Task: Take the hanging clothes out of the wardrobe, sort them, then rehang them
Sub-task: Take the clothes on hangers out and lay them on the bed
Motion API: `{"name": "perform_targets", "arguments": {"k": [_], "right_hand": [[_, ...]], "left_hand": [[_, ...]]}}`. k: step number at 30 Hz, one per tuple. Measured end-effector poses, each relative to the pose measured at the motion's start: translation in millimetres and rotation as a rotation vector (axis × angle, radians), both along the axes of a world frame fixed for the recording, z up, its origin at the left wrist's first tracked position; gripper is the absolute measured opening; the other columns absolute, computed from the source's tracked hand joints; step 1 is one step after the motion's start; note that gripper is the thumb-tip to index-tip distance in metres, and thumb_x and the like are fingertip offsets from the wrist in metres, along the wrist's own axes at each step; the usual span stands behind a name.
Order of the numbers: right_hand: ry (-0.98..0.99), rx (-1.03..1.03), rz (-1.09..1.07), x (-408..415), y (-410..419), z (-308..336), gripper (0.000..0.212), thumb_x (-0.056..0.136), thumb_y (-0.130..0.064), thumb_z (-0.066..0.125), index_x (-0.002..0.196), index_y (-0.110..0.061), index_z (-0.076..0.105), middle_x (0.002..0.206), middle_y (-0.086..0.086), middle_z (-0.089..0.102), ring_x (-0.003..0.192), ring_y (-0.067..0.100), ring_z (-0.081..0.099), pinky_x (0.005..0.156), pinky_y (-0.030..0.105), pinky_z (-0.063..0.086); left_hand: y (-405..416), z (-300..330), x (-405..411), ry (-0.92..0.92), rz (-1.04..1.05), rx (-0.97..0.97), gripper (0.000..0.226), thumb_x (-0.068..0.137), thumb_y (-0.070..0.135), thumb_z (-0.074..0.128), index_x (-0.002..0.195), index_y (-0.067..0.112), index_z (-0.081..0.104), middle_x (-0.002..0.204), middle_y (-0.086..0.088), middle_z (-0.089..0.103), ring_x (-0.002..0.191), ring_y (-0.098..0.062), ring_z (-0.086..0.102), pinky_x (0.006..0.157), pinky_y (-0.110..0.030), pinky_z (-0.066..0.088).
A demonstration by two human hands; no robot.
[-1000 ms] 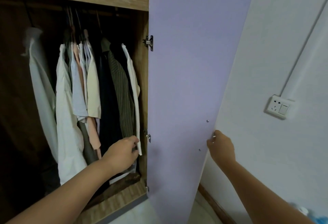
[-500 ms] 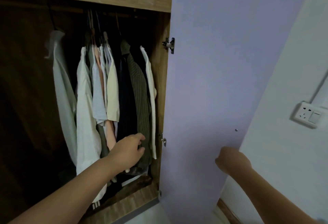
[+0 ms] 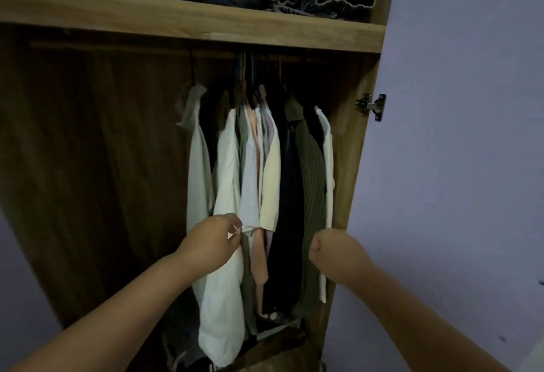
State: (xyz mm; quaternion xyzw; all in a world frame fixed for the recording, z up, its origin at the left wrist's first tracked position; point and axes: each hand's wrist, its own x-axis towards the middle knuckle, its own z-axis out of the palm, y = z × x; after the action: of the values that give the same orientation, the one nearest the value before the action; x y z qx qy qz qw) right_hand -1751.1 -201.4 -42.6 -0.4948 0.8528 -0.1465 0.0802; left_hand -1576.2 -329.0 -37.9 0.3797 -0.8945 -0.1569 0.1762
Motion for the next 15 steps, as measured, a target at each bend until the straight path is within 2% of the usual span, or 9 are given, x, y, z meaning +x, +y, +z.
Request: {"name": "perform_targets", "arguments": {"k": [4, 8, 12, 15], "right_hand": [[-0.057, -0.161, 0.061, 28.3, -43.3, 19.9, 0.021, 0.094, -0.014, 0.045, 0.085, -0.007, 0.062, 0.092, 0.010, 0.067, 0.078, 0.019, 0.060, 0.063, 0.026, 0.047], [-0.200, -0.340, 0.116, 52.0, -83.5, 45.6, 0.021, 0.094, -0.017, 0.046, 0.097, -0.009, 0.066, 0.088, 0.003, 0.061, 0.080, 0.017, 0.059, 0.066, 0.023, 0.045], [-0.295, -0.470, 0.183, 65.8, -121.2, 71.3, 0.019, 0.093, -0.016, 0.047, 0.096, -0.016, 0.065, 0.068, -0.007, 0.054, 0.065, 0.009, 0.052, 0.061, 0.022, 0.043], [-0.387, -0.549, 0.250, 70.0, -156.4, 88.4, 0.023, 0.095, -0.018, 0.045, 0.111, -0.016, 0.061, 0.072, -0.007, 0.056, 0.064, 0.009, 0.051, 0.061, 0.023, 0.043]], "left_hand": [[-28.4, 14.7, 19.4, 0.055, 0.078, -0.029, 0.031, 0.095, 0.021, 0.048, 0.125, 0.016, 0.055, 0.118, -0.001, 0.061, 0.101, -0.015, 0.058, 0.086, -0.024, 0.047], [-54.4, 30.7, 30.0, 0.143, 0.137, -0.048, 0.030, 0.095, 0.020, 0.047, 0.123, 0.015, 0.057, 0.116, -0.001, 0.062, 0.102, -0.015, 0.058, 0.086, -0.024, 0.047], [-83.1, 44.9, 32.1, 0.245, 0.191, -0.021, 0.030, 0.094, 0.020, 0.048, 0.123, 0.018, 0.055, 0.112, 0.001, 0.062, 0.094, -0.011, 0.058, 0.081, -0.023, 0.048], [-104.6, 54.8, 30.8, 0.332, 0.225, -0.019, 0.035, 0.094, 0.017, 0.049, 0.129, 0.018, 0.049, 0.104, 0.005, 0.061, 0.089, -0.009, 0.059, 0.077, -0.022, 0.049]]}}
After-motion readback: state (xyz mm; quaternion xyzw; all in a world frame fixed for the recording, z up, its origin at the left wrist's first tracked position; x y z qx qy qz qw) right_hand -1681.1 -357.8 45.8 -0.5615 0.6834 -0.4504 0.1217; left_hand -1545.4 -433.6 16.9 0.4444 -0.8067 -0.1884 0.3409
